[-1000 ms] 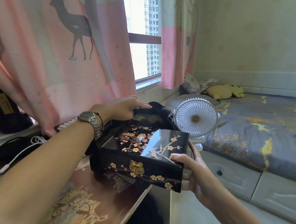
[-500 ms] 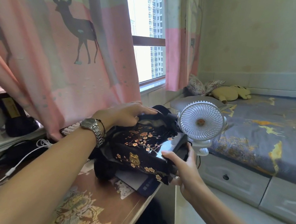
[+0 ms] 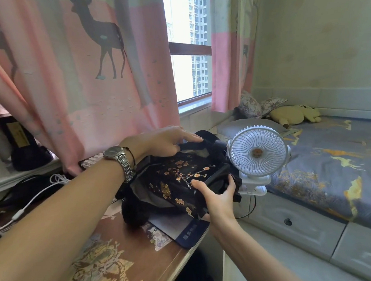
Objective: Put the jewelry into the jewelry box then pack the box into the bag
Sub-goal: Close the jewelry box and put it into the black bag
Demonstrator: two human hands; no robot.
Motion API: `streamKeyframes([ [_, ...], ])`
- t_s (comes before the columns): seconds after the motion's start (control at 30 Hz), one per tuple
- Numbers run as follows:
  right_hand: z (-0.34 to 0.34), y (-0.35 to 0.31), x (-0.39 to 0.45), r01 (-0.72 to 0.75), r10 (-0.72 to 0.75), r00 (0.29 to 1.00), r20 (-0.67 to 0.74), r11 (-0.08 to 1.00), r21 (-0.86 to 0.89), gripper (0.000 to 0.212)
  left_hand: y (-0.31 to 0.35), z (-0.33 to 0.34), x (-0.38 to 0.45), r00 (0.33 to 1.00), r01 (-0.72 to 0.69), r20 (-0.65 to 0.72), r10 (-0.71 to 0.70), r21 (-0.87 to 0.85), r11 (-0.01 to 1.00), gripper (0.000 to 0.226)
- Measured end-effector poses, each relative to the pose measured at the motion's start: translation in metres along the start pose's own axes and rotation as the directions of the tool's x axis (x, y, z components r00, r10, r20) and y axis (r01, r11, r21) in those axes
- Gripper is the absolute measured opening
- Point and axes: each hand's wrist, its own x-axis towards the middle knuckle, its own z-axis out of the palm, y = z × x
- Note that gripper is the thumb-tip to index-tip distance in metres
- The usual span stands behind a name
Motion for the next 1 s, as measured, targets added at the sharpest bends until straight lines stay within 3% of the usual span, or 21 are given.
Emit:
streamKeyframes([
  [0.2, 0.02, 0.006, 0.011, 0.024, -0.032, 0.996, -0.084, 0.995, -0.097, 0.127, 0.007, 0.0, 0.002, 1.0, 0.025, 0.01, -0.025, -0.002, 1.0, 0.064],
  [0.57, 0.065, 0.019, 0.023, -0.086, 0.041, 0.969, -0.244, 0.981, -0.176, 0.12, 0.009, -0.001, 0.003, 0.998, 0.053, 0.036, -0.051, -0.043, 0.998, 0.067],
  [0.7, 0.054, 0.016, 0.031, -0.098, 0.072, 0.989, -0.129, 0.974, -0.205, 0.125, 0.009, 0.001, 0.004, 0.998, 0.053, 0.034, -0.051, -0.038, 0.998, 0.067],
  [0.83, 0.023, 0.006, 0.028, -0.076, 0.108, 0.988, 0.107, 0.96, -0.269, 0.132, 0.007, 0.004, 0.004, 0.998, 0.059, 0.026, -0.058, -0.051, 0.997, 0.065],
  [0.93, 0.002, -0.004, 0.022, 0.004, 0.087, 0.97, 0.226, 0.927, -0.376, 0.132, 0.005, 0.008, 0.003, 0.998, 0.063, 0.014, -0.062, -0.053, 0.997, 0.063],
  [1.0, -0.006, -0.005, 0.018, 0.122, -0.002, 0.968, 0.252, 0.879, -0.461, 0.128, 0.005, 0.009, 0.003, 0.999, 0.05, 0.002, -0.05, -0.064, 0.997, 0.063],
])
